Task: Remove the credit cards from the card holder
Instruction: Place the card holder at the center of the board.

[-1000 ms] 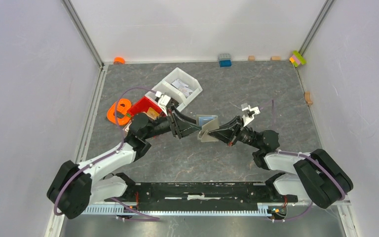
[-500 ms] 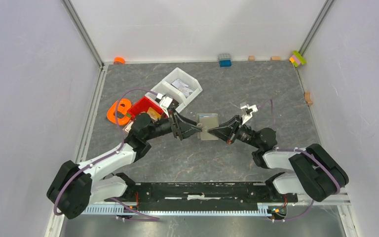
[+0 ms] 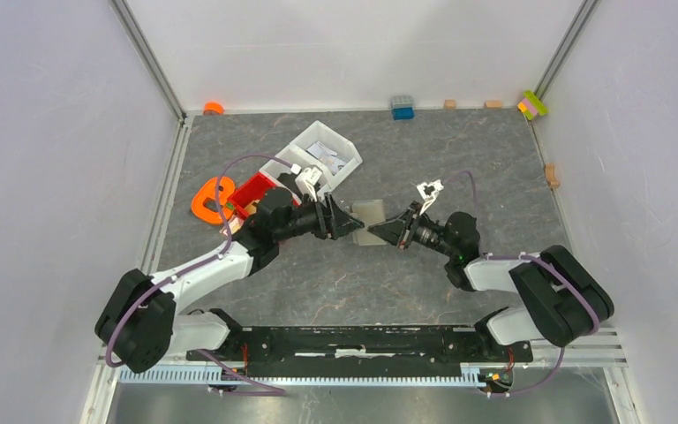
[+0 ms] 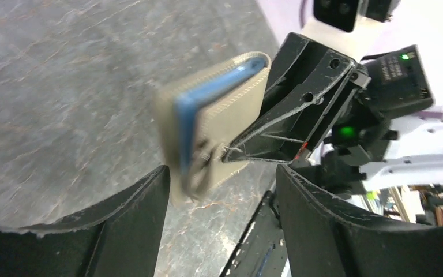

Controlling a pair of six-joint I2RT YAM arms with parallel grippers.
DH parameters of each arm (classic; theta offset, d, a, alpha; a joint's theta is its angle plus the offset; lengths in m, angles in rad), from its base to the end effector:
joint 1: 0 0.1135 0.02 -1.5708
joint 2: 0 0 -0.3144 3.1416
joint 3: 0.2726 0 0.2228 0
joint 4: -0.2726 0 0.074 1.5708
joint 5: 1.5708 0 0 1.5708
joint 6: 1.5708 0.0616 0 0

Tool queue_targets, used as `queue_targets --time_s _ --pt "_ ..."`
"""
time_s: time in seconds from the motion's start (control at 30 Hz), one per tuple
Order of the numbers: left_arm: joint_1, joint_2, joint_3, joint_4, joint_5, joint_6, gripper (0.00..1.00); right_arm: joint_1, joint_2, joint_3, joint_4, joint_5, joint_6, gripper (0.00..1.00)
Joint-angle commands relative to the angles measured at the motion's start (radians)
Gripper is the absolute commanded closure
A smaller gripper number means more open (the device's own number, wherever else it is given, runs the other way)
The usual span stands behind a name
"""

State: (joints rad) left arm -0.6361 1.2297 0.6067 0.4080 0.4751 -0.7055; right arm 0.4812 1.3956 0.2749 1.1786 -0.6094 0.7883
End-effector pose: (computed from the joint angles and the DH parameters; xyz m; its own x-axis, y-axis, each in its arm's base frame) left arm 0.1843 -0.1711 0.3058 -0.7063 -0.1952 -0.6805 0.5646 0.4246 -0.7078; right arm 0.1936 0.1409 0.2632 -0.5922 0.3468 -0.7274 -0.6611 0.3070 0.6846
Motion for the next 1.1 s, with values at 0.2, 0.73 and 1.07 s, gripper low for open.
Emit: queue_targets --time_s 0.2,0.73,1.07 --pt "-0.003 -0.099 0.045 -0.274 -0.357 0.1 0.16 -0.03 0.155 0.107 -0.289 0.139 -0.136 0.24" --pt "-0.002 -0.195 -0.012 -0.241 -0.471 0.16 0.0 -0.032 -0.21 0.041 -0.559 0.583 -0.325 0.15" --pt "-0.002 -0.316 -0.14 -0.126 -0.722 0.343 0.0 -0.032 -0.419 -0.078 -0.475 0.845 -0.499 0.09"
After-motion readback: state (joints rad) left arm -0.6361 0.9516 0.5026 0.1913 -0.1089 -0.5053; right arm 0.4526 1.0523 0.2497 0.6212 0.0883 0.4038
